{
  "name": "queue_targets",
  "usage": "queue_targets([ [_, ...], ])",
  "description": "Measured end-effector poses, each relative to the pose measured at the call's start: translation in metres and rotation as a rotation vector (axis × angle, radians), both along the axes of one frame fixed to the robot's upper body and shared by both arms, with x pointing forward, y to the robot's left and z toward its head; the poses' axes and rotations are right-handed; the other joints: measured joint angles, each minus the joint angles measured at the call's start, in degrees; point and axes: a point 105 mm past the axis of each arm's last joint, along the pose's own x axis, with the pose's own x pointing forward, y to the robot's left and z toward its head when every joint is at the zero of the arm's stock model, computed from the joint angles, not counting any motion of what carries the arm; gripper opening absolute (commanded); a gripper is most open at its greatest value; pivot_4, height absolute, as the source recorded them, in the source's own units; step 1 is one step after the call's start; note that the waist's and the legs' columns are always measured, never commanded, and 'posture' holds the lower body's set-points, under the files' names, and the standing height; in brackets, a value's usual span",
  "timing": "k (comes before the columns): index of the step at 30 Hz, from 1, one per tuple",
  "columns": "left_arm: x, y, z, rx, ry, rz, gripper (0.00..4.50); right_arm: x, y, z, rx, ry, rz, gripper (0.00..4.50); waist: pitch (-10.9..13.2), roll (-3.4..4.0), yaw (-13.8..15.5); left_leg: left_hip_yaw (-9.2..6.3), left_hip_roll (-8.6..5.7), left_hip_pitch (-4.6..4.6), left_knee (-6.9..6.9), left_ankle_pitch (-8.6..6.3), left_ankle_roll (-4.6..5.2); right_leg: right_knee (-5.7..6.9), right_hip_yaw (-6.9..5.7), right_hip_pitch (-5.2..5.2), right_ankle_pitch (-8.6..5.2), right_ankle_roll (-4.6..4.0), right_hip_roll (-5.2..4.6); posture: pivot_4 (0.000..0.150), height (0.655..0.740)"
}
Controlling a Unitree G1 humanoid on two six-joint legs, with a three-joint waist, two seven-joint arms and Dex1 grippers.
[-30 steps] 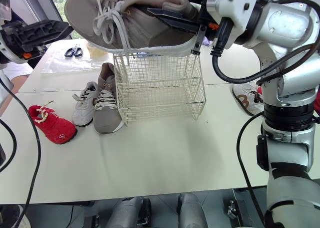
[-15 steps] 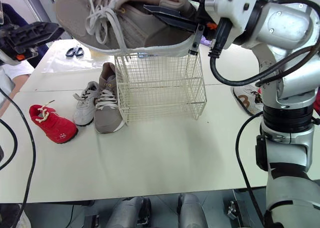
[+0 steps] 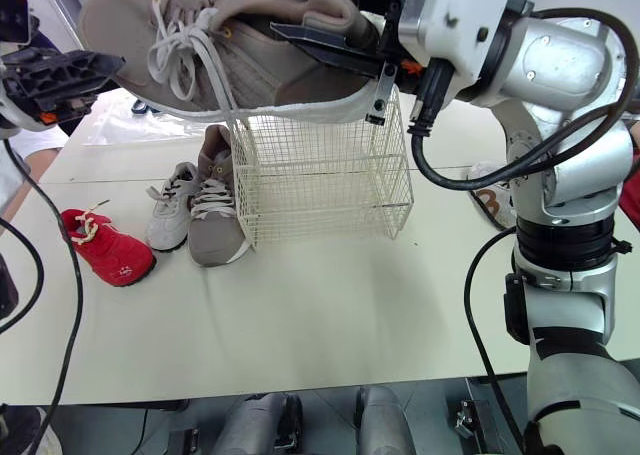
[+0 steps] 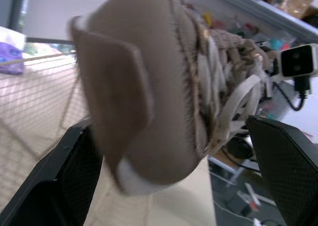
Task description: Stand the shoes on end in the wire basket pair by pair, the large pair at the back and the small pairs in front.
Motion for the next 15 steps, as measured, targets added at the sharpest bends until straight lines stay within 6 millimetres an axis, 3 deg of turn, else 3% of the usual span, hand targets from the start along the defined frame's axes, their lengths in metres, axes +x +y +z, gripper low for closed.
queue_targets([
  [3,0.003,-0.002,-0.002,-0.003,0.019,0.014,3.33,0.000,0.000,-0.001,-0.002,-0.004,0.001,0.95,0.0,0.00,0.0,-0.01,0.00,0.00,0.00,0.00,0.00,0.01,0.00,-0.01,0.00,0.00,0.00,0.150,0.7400],
  [7,0.007,0.000,-0.004,-0.015,0.049,0.036,1.39,-0.006,0.002,0.000,-0.014,-0.031,0.015,0.95,0.0,0.00,-0.1,0.00,0.01,0.00,0.00,0.00,0.00,0.02,0.00,-0.02,0.00,0.01,0.00,0.150,0.7400],
  [9,0.009,0.000,-0.004,-0.024,0.059,0.050,0.68,-0.008,0.003,0.000,-0.018,-0.042,0.020,0.95,0.0,0.00,-0.1,0.00,0.00,0.00,0.01,0.00,0.00,0.02,0.00,-0.01,0.00,0.01,0.00,0.150,0.7400],
  [14,0.013,-0.008,-0.002,-0.046,0.071,0.073,0.64,-0.006,-0.002,0.000,-0.007,-0.033,-0.003,0.95,0.0,-0.02,0.3,-0.03,-0.02,0.00,0.05,0.00,0.00,0.01,0.00,0.04,0.00,0.01,-0.02,0.150,0.7400],
  [15,0.015,-0.010,-0.001,-0.057,0.076,0.079,0.64,-0.005,-0.005,0.001,0.008,-0.024,-0.011,1.26,0.0,-0.02,0.3,-0.04,-0.02,0.00,0.06,0.00,0.00,0.01,0.00,0.04,0.00,0.01,-0.03,0.150,0.7400],
])
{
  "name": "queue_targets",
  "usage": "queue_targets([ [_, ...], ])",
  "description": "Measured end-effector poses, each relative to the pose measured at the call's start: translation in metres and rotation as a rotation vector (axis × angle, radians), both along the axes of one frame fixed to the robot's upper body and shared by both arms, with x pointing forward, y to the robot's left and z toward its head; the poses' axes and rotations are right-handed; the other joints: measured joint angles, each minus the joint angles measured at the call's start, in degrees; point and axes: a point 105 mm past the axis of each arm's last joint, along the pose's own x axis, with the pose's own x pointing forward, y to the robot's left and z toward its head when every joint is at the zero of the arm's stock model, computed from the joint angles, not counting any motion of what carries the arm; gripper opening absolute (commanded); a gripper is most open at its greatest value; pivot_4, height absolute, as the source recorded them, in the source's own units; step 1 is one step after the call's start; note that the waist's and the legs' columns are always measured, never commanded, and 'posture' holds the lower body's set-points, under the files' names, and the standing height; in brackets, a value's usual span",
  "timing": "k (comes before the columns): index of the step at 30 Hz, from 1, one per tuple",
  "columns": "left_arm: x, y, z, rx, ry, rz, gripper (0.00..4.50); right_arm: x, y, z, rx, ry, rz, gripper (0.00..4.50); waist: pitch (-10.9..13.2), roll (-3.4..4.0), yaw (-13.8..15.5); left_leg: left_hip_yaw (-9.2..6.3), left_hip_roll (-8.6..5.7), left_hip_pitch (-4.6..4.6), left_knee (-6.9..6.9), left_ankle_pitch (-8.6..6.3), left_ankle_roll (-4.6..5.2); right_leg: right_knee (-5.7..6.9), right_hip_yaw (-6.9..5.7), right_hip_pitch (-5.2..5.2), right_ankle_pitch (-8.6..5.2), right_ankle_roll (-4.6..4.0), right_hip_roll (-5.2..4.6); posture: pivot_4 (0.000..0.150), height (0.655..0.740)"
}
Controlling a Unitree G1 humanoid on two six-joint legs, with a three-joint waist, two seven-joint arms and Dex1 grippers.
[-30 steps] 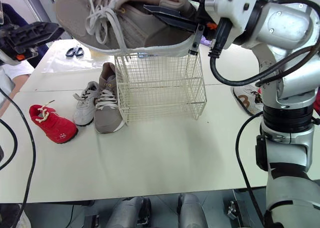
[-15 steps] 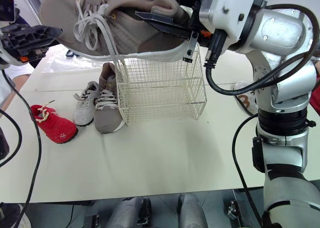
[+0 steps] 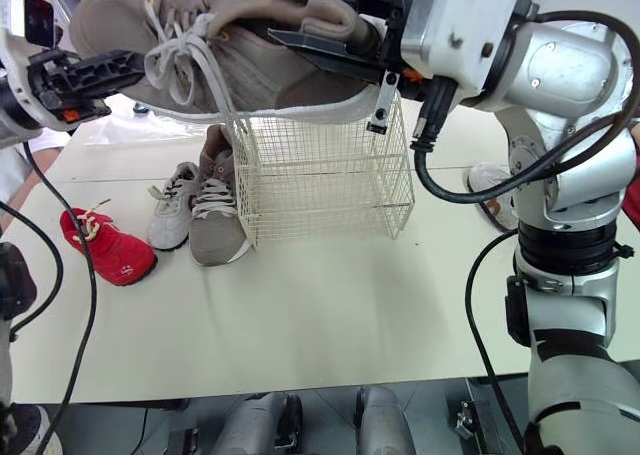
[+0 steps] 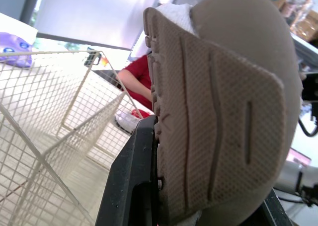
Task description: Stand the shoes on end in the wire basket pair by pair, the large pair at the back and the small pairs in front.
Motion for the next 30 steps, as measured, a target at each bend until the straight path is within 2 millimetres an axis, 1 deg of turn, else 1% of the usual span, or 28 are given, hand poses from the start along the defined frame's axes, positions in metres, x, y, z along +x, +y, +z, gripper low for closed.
queue_targets([
  [2,0.001,-0.006,0.002,-0.031,-0.001,0.007,0.64,0.001,-0.006,0.005,0.061,0.048,-0.003,1.89,0.0,0.00,-0.1,-0.01,0.00,0.00,0.00,0.00,0.00,0.01,0.00,0.00,0.00,0.00,-0.03,0.150,0.7400],
  [5,-0.001,-0.015,0.004,-0.087,-0.005,0.013,0.64,-0.001,-0.013,0.013,0.166,0.157,0.036,3.42,0.0,0.00,-0.2,-0.04,0.02,0.01,-0.01,0.01,-0.01,0.05,0.00,-0.01,0.01,0.00,-0.04,0.150,0.7400],
  [6,-0.001,-0.017,0.004,-0.113,-0.010,0.023,0.64,-0.002,-0.016,0.017,0.218,0.204,0.059,3.99,0.0,0.00,-0.3,-0.04,0.02,0.01,-0.01,0.01,-0.02,0.05,0.00,-0.01,0.01,0.00,-0.05,0.150,0.7400],
  [7,-0.002,-0.021,0.004,-0.171,-0.018,0.027,0.64,-0.002,-0.024,0.027,0.339,0.284,0.104,4.43,0.0,0.00,-0.3,-0.04,0.04,0.03,-0.01,0.03,-0.05,0.08,0.00,-0.01,0.02,-0.01,-0.07,0.150,0.7400],
  [8,-0.002,-0.022,0.005,-0.215,-0.024,0.029,0.64,-0.001,-0.031,0.034,0.413,0.328,0.126,4.48,0.0,-0.01,-0.2,-0.05,0.04,0.03,0.00,0.05,-0.08,0.08,-0.01,-0.01,0.03,-0.02,-0.08,0.150,0.7400],
  [10,0.000,-0.022,0.005,-0.331,-0.035,0.078,0.64,0.003,-0.055,0.049,0.638,0.456,0.181,4.48,0.0,-0.04,-0.1,-0.08,0.04,0.07,0.00,0.07,-0.12,0.07,-0.01,0.03,0.05,-0.04,-0.12,0.150,0.7400],
  [11,0.001,-0.021,0.005,-0.377,-0.041,0.110,0.64,0.005,-0.067,0.052,0.734,0.518,0.206,4.48,0.0,-0.06,-0.1,-0.09,0.05,0.09,-0.01,0.07,-0.13,0.05,-0.01,0.06,0.06,-0.05,-0.13,0.150,0.7400],
  [12,0.004,-0.020,0.002,-0.438,-0.039,0.153,0.64,0.008,-0.083,0.050,0.849,0.595,0.246,4.48,-0.1,-0.15,0.1,-0.15,0.05,0.14,-0.02,0.07,-0.14,-0.02,-0.02,0.18,0.07,-0.06,-0.18,0.150,0.7400],
  [13,0.006,-0.019,-0.001,-0.493,-0.028,0.179,0.64,0.012,-0.093,0.044,0.928,0.661,0.273,4.48,-0.1,-0.18,0.1,-0.18,0.04,0.13,-0.01,0.07,-0.14,-0.05,-0.04,0.21,0.07,-0.06,-0.20,0.150,0.7400],
  [14,0.007,-0.018,-0.002,-0.550,-0.020,0.204,0.64,0.018,-0.100,0.033,0.994,0.735,0.297,4.48,-0.1,-0.18,0.1,-0.17,0.05,0.13,-0.02,0.07,-0.14,-0.07,-0.04,0.22,0.14,-0.04,-0.19,0.150,0.7400],
  [15,0.007,-0.017,-0.002,-0.591,-0.017,0.219,0.64,0.024,-0.103,0.022,1.041,0.794,0.305,4.48,-0.1,-0.18,0.0,-0.13,0.04,0.12,-0.02,0.07,-0.14,-0.07,-0.03,0.19,0.15,-0.04,-0.18,0.150,0.7400],
  [16,0.005,-0.020,0.000,-0.637,-0.018,0.225,0.64,0.033,-0.104,0.004,1.083,0.866,0.294,4.48,-0.1,-0.17,0.0,-0.09,0.03,0.11,-0.03,0.07,-0.14,-0.05,-0.02,0.17,0.16,-0.03,-0.15,0.150,0.7400],
  [17,0.004,-0.024,0.001,-0.655,-0.019,0.217,0.64,0.037,-0.101,-0.004,1.089,0.896,0.286,4.48,-0.1,-0.17,0.0,-0.07,0.03,0.11,-0.04,0.06,-0.13,-0.05,-0.02,0.17,0.16,-0.03,-0.15,0.150,0.7400],
  [18,0.002,-0.030,0.002,-0.694,-0.013,0.205,0.64,0.042,-0.092,-0.018,1.070,0.933,0.260,4.48,-0.1,-0.15,0.0,-0.03,0.01,0.10,-0.05,0.07,-0.13,-0.04,-0.02,0.13,0.16,-0.02,-0.12,0.150,0.7400],
  [20,0.003,-0.048,0.002,-0.777,0.030,0.162,0.64,0.051,-0.056,-0.041,0.958,1.012,0.238,4.48,-0.1,-0.15,-0.1,0.01,0.01,0.12,-0.03,0.07,-0.12,-0.02,0.01,0.12,0.17,-0.01,-0.09,0.150,0.7400],
  [22,0.004,-0.064,-0.003,-0.781,0.071,0.131,0.64,0.050,-0.027,-0.051,0.848,1.032,0.251,4.48,-0.1,-0.15,-0.2,0.01,0.02,0.12,-0.03,0.07,-0.10,-0.01,0.02,0.09,0.17,-0.01,-0.03,0.150,0.7400],
  [24,0.003,-0.075,-0.010,-0.774,0.105,0.109,0.64,0.047,-0.008,-0.052,0.811,1.031,0.301,4.48,-0.1,-0.15,-0.3,-0.01,0.04,0.12,-0.03,0.07,-0.10,-0.01,0.02,0.08,0.17,-0.01,0.02,0.150,0.7400],
  [26,0.004,-0.080,-0.014,-0.774,0.131,0.096,0.64,0.044,0.003,-0.047,0.799,1.026,0.355,4.48,-0.1,-0.15,-0.2,-0.03,0.04,0.11,-0.03,0.08,-0.10,-0.01,0.02,0.08,0.17,-0.01,0.03,0.150,0.7400],
  [28,0.003,-0.079,-0.015,-0.771,0.131,0.093,0.64,0.039,0.008,-0.038,0.779,0.999,0.387,4.48,-0.1,-0.15,-0.1,-0.04,0.03,0.10,-0.02,0.07,-0.09,-0.02,0.02,0.10,0.17,-0.01,0.04,0.150,0.7400],
  [30,0.001,-0.073,-0.018,-0.752,0.121,0.099,0.64,0.036,0.009,-0.030,0.783,0.972,0.413,4.48,-0.1,-0.15,-0.1,-0.04,0.03,0.11,-0.02,0.07,-0.09,-0.02,0.02,0.12,0.16,-0.01,0.04,0.150,0.7400],
])
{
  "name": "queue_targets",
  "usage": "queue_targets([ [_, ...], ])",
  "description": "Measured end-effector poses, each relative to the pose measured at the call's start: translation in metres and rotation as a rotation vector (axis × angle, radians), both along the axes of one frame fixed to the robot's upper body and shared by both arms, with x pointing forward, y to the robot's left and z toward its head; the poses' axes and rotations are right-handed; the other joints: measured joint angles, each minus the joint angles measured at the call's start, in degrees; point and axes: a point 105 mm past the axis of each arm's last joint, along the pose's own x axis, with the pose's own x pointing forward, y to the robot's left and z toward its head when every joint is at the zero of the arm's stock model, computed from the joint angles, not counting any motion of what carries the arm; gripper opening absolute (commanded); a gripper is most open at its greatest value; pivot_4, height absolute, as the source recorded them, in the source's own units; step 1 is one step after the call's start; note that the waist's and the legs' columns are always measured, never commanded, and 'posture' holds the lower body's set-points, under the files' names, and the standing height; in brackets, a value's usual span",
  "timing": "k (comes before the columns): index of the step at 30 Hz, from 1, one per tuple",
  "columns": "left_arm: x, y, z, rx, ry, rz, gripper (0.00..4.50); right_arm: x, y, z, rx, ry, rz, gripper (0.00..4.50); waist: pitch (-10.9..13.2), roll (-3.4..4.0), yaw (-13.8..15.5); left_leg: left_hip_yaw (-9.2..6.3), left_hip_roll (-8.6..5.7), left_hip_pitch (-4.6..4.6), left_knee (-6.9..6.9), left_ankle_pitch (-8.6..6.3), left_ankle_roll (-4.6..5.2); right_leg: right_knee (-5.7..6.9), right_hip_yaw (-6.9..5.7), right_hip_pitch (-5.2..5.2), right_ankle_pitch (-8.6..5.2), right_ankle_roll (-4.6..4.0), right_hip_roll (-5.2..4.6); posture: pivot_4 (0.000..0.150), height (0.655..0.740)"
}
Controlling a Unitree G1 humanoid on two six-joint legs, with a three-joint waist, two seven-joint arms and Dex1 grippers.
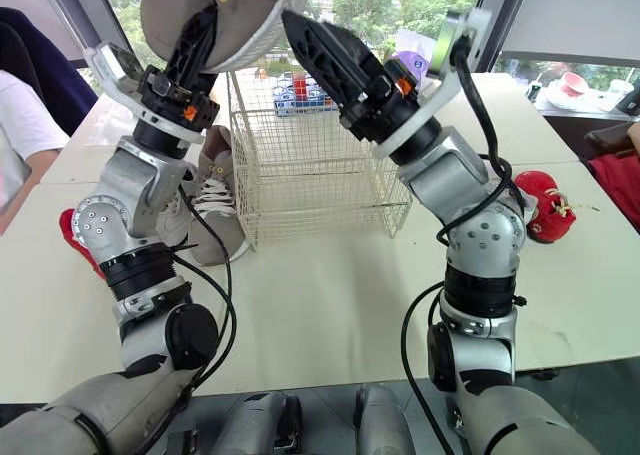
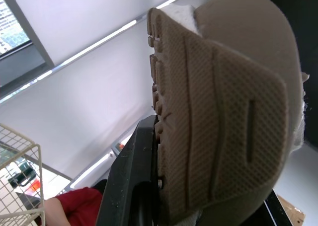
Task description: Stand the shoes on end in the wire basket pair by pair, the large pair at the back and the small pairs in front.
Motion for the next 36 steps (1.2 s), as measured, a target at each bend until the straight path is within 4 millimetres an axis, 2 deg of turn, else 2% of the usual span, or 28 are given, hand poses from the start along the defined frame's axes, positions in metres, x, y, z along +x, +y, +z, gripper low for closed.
queue_targets([
  [4,-0.002,0.005,-0.011,0.027,0.007,-0.006,0.64,-0.001,0.000,0.008,0.012,-0.023,0.001,4.48,0.0,0.00,0.2,-0.02,-0.02,-0.01,0.00,0.00,0.00,-0.02,-0.01,0.02,0.00,0.00,0.00,0.150,0.7400],
  [9,-0.005,0.005,-0.013,0.021,-0.004,-0.016,0.64,0.005,-0.002,0.008,0.010,-0.030,-0.037,4.48,0.0,0.00,0.1,-0.03,-0.02,-0.01,0.00,0.00,0.00,-0.03,0.00,0.02,0.00,0.00,0.01,0.150,0.7400],
  [15,-0.012,-0.013,-0.029,0.097,0.007,-0.064,0.64,0.011,-0.007,0.015,0.028,-0.035,-0.077,4.48,0.0,0.00,0.0,-0.03,-0.02,-0.01,0.00,0.00,0.00,-0.03,0.00,0.03,0.00,0.00,0.01,0.150,0.7400],
  [22,-0.010,-0.012,-0.034,0.115,0.012,-0.046,0.64,0.017,-0.009,0.016,0.059,-0.008,-0.084,4.48,0.0,0.00,0.0,-0.03,0.01,-0.01,-0.01,0.00,0.00,-0.04,-0.01,0.02,-0.01,-0.01,0.04,0.150,0.7400],
  [25,-0.010,-0.010,-0.035,0.120,0.007,-0.042,0.64,0.017,-0.010,0.016,0.060,0.001,-0.084,3.62,0.0,0.00,0.0,-0.03,0.01,-0.01,-0.01,0.00,0.00,-0.04,0.00,0.02,-0.01,-0.01,0.04,0.150,0.7400],
  [28,-0.011,-0.010,-0.034,0.122,-0.004,-0.039,0.64,0.018,-0.011,0.016,0.063,0.005,-0.090,2.30,0.0,0.00,0.1,-0.04,0.00,-0.01,-0.01,0.00,0.01,-0.06,0.00,0.02,-0.01,-0.01,0.03,0.150,0.7400],
  [30,-0.010,-0.011,-0.034,0.127,-0.004,-0.034,0.64,0.018,-0.012,0.016,0.061,0.006,-0.094,1.83,0.0,0.00,0.1,-0.03,0.00,-0.01,-0.01,-0.01,0.01,-0.07,-0.01,0.03,-0.01,-0.01,0.03,0.150,0.7400],
  [34,-0.009,-0.011,-0.038,0.163,0.002,-0.016,2.59,0.018,-0.014,0.015,0.037,0.000,-0.105,1.80,0.0,0.00,0.0,-0.04,0.01,-0.01,-0.02,-0.01,0.02,-0.07,-0.01,0.02,-0.01,-0.01,0.03,0.150,0.7400],
  [36,-0.008,-0.011,-0.044,0.251,0.011,0.031,3.50,0.019,-0.016,0.015,-0.004,-0.032,-0.133,1.80,0.0,0.01,0.0,-0.03,0.00,-0.01,-0.03,-0.01,0.02,-0.07,-0.01,0.01,-0.01,-0.01,0.04,0.150,0.7400],
])
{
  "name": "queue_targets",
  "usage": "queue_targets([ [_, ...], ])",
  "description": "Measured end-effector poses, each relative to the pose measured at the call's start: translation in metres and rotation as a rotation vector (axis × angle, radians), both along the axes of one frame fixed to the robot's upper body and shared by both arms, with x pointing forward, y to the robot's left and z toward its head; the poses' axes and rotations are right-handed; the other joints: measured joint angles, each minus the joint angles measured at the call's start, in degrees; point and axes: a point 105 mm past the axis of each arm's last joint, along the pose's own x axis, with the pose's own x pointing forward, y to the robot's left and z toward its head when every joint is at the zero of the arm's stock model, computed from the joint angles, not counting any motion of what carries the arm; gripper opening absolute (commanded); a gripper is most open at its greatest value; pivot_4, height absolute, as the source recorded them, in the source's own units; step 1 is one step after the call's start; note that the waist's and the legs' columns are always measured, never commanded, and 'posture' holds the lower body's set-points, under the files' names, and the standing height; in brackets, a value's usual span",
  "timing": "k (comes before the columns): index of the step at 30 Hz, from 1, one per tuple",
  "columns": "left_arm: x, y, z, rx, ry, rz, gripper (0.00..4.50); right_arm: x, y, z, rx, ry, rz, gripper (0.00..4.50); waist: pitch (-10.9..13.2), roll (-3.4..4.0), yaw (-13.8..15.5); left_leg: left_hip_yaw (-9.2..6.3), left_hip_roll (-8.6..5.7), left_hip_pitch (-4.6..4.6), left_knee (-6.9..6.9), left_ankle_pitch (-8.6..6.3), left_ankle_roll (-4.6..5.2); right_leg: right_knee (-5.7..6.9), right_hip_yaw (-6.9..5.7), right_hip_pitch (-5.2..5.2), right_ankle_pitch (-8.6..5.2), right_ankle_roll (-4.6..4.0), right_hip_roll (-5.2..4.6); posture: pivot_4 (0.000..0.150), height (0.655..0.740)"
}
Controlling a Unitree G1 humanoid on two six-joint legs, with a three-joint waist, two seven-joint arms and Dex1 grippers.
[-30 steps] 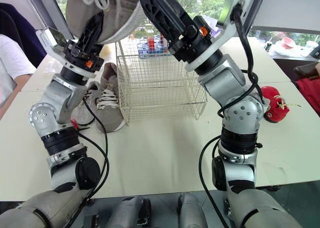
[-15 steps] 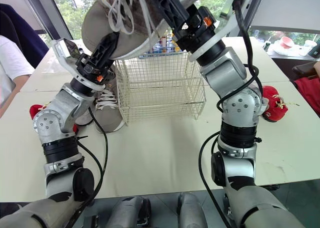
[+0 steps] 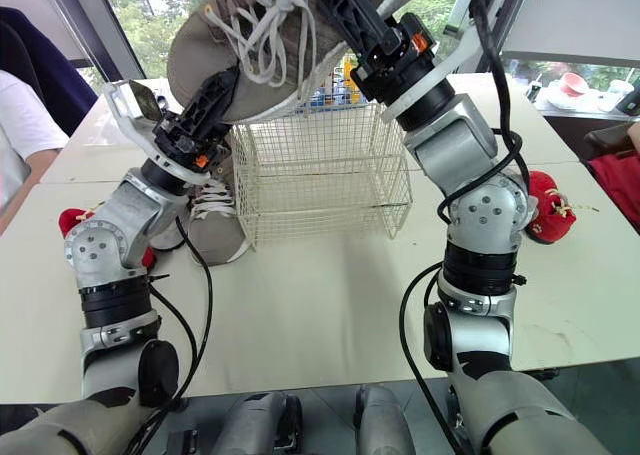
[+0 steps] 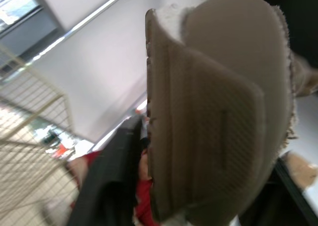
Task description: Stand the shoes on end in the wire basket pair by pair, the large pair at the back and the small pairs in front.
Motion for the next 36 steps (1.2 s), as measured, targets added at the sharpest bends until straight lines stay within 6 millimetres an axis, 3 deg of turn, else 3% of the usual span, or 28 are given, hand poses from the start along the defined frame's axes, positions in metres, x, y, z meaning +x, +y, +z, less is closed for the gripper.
queue_targets([
  [2,-0.001,0.002,-0.010,0.148,-0.012,0.069,3.50,0.005,-0.006,0.007,-0.024,-0.071,-0.067,1.80,0.0,0.01,-0.2,0.02,0.00,0.00,-0.01,0.00,0.00,0.00,0.00,-0.04,0.00,0.00,0.01,0.150,0.7400],
  [5,-0.014,0.001,-0.022,0.375,-0.064,0.095,3.50,0.013,-0.031,0.037,-0.055,-0.241,-0.197,1.80,0.1,0.08,0.0,0.02,-0.01,-0.06,-0.06,-0.11,0.20,-0.01,0.02,-0.11,-0.01,0.00,0.01,0.150,0.7400],
  [11,-0.044,0.014,-0.019,0.652,-0.186,0.136,3.50,0.027,-0.057,0.075,-0.360,-0.459,-0.186,1.80,0.1,0.11,-0.3,0.06,0.01,-0.05,-0.12,-0.21,0.34,-0.24,0.03,-0.12,-0.02,-0.01,0.00,0.150,0.7400],
  [13,-0.052,0.017,-0.018,0.708,-0.212,0.144,3.50,0.036,-0.055,0.071,-0.461,-0.487,-0.180,1.80,0.1,0.12,-0.6,0.10,0.03,-0.01,-0.14,-0.19,0.30,-0.21,0.05,-0.16,-0.02,-0.02,0.00,0.150,0.7400],
  [20,-0.074,0.030,-0.021,0.751,-0.184,0.182,3.50,0.077,-0.048,0.024,-0.779,-0.445,-0.215,1.80,0.2,0.23,-0.3,0.09,0.00,-0.06,-0.13,-0.01,-0.05,-0.15,0.07,-0.22,-0.03,-0.03,-0.12,0.150,0.7400],
  [26,-0.073,0.037,-0.025,0.721,-0.135,0.231,3.50,0.091,-0.047,0.006,-0.898,-0.436,-0.283,1.80,0.2,0.23,-0.3,0.08,-0.03,-0.09,-0.13,-0.01,-0.10,-0.22,0.07,-0.20,-0.02,-0.03,-0.15,0.150,0.7400],
  [31,-0.075,0.037,-0.029,0.725,-0.124,0.242,3.50,0.096,-0.046,-0.001,-0.878,-0.352,-0.251,1.80,0.2,0.23,-0.3,0.05,-0.01,-0.08,-0.16,0.02,-0.19,-0.21,0.06,-0.21,-0.03,-0.05,-0.14,0.150,0.7400],
  [36,-0.073,0.039,-0.029,0.720,-0.117,0.265,3.58,0.104,-0.044,-0.011,-0.837,-0.246,-0.227,4.29,0.2,0.24,-0.5,0.05,0.00,-0.06,-0.16,0.03,-0.21,-0.19,0.06,-0.21,-0.02,-0.06,-0.15,0.150,0.7400],
])
